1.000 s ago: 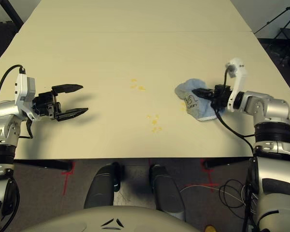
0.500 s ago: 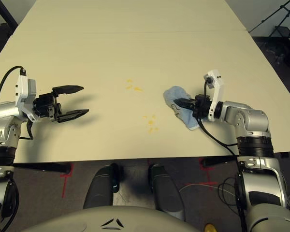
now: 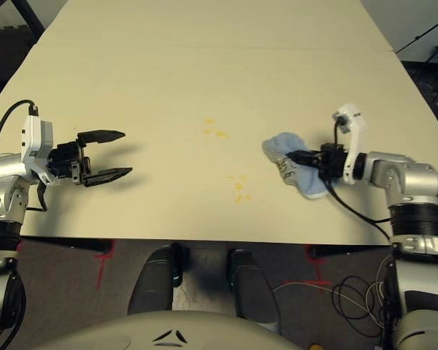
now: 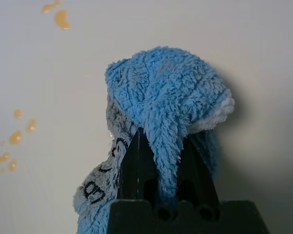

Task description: Wipe the water off the table with a rag.

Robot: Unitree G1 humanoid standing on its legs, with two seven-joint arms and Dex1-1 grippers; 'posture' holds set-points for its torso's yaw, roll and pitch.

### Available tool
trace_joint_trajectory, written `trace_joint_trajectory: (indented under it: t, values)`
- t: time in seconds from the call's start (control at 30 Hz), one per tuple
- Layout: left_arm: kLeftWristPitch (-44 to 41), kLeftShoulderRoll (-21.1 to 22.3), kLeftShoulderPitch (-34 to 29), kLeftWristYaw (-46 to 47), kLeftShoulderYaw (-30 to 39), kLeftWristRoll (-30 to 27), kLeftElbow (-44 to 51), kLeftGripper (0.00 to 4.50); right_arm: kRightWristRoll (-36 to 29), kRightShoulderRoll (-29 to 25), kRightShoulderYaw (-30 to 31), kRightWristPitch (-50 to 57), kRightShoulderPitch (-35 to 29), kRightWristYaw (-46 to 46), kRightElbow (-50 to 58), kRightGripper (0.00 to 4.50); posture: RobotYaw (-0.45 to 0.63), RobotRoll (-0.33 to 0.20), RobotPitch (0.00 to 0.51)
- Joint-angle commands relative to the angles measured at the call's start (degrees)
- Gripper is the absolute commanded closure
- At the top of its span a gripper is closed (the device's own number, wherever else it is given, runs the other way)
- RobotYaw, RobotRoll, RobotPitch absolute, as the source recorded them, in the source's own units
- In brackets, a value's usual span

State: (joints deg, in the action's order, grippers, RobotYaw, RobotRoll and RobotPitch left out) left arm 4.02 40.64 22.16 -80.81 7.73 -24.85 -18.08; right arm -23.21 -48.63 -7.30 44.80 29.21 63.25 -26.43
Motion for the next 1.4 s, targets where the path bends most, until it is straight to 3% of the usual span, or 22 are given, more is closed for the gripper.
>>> trace_joint_trajectory:
  t: [0.03, 0.23, 0.4, 0.93, 1.4]
  values:
    - [0.83, 0.01, -0.02, -0.89, -1.16, 0.86, -0.91, 0.0, -0.52, -2.01, -0.41, 0.29, 0.43, 2.5, -0.53, 4.39, 0.13, 0.0, 0.213]
    - [1.43, -0.03, 0.19, -1.15, -1.49, 0.95, -1.47, 0.0, -8.36, -0.64, -2.4, 7.35, -0.93, 5.84, 9.43, 4.39, 0.13, 0.0, 0.214]
    - [1.74, 0.48, -0.5, -1.75, -1.61, 0.76, -1.15, 0.0, -13.08, 3.87, -2.61, 12.37, -3.49, 2.21, 17.39, 4.39, 0.13, 0.0, 0.219]
    - [2.0, 1.17, -3.76, -3.68, -1.68, 0.16, 1.85, 0.0, -12.59, 16.25, 4.87, 15.64, -9.33, -9.1, 25.43, 4.39, 0.15, 0.0, 0.223]
    - [2.3, 0.82, -4.71, -3.24, -1.62, 0.29, 2.73, 0.0, -11.99, 29.26, 14.44, 16.64, -4.86, -11.67, 26.09, 4.39, 0.18, 0.0, 0.222]
